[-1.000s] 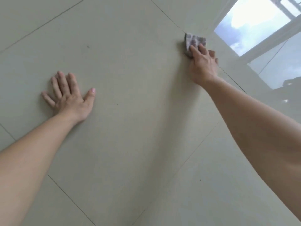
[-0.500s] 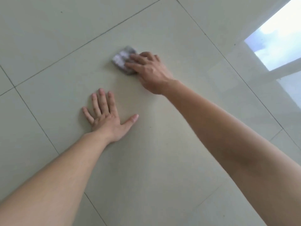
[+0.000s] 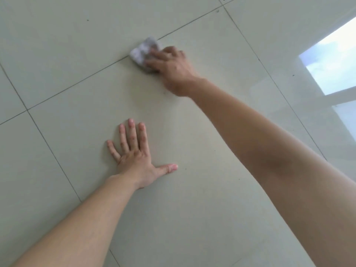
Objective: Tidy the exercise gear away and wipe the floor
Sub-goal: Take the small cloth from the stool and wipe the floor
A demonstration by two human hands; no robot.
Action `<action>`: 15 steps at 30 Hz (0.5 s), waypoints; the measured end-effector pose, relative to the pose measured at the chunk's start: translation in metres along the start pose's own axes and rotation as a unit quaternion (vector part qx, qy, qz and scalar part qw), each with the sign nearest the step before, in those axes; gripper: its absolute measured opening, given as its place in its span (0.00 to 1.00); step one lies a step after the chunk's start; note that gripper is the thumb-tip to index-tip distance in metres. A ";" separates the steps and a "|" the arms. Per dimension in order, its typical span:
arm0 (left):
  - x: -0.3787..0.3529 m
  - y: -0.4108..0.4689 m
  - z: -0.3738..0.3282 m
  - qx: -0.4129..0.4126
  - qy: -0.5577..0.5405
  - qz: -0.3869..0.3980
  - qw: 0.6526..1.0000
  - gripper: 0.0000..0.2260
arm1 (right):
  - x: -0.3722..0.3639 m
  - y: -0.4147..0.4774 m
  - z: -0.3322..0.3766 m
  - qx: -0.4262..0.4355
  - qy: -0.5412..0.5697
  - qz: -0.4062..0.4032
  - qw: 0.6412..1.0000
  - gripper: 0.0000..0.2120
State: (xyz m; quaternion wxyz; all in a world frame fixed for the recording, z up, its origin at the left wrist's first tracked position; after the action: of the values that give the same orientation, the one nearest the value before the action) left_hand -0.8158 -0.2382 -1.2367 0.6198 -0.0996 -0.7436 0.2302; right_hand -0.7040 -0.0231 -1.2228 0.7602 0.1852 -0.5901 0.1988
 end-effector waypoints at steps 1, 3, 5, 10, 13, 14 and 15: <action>0.001 0.000 0.000 0.001 -0.002 0.001 1.000 0.65 | -0.003 0.006 0.007 0.059 0.005 0.025 0.998 0.25; 0.001 0.000 0.000 0.000 -0.005 0.005 1.000 0.65 | -0.001 0.023 -0.017 0.090 -0.009 0.012 0.996 0.25; 0.002 0.001 -0.001 0.000 -0.005 0.008 1.000 0.64 | 0.010 0.039 -0.071 -0.017 -0.068 -0.057 0.996 0.26; 0.001 0.004 -0.001 -0.003 0.001 0.006 1.000 0.64 | 0.042 0.013 -0.181 -0.445 -0.107 -0.073 0.886 0.29; 0.000 0.003 0.001 0.002 0.002 0.013 1.000 0.63 | 0.026 0.001 -0.127 -0.361 -0.064 -0.087 0.926 0.32; -0.001 0.003 0.000 0.002 0.004 0.014 1.000 0.63 | 0.020 -0.009 -0.105 -0.317 -0.052 -0.079 0.944 0.34; -0.001 0.003 0.000 0.002 0.008 0.015 1.000 0.63 | 0.013 -0.022 -0.082 -0.268 -0.038 -0.064 0.960 0.34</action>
State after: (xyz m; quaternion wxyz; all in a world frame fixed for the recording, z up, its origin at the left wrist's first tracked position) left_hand -0.8161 -0.2357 -1.2388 0.6227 -0.1118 -0.7364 0.2399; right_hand -0.6222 0.0017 -1.2300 0.7698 0.0192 -0.6375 -0.0229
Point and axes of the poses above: each hand's wrist, its own y-axis towards the middle knuckle, its own x-axis out of the back of the hand, z = x × y, the point moved 3 cm from there along y, towards the middle knuckle, and after that the axes turned 13 degrees about -z, right-handed, at the moved point
